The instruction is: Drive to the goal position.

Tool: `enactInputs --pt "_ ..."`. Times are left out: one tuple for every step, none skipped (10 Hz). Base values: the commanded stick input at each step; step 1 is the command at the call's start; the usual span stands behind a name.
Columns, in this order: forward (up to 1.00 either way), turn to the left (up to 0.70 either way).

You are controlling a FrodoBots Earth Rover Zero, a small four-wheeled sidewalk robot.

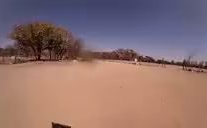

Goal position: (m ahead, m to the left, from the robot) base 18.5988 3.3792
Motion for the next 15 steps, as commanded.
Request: enactInputs --pt "1.00 0.00" --pt "1.00 0.00" --pt "1.00 0.00" --pt "1.00 0.00" --pt "1.00 0.00" --pt "1.00 0.00" --pt "1.00 0.00" --pt "1.00 0.00" --pt "1.00 0.00" --pt "1.00 0.00" --pt "1.00 0.00" --pt "1.00 0.00" --pt "1.00 0.00" --pt "1.00 0.00" --pt "1.00 0.00"
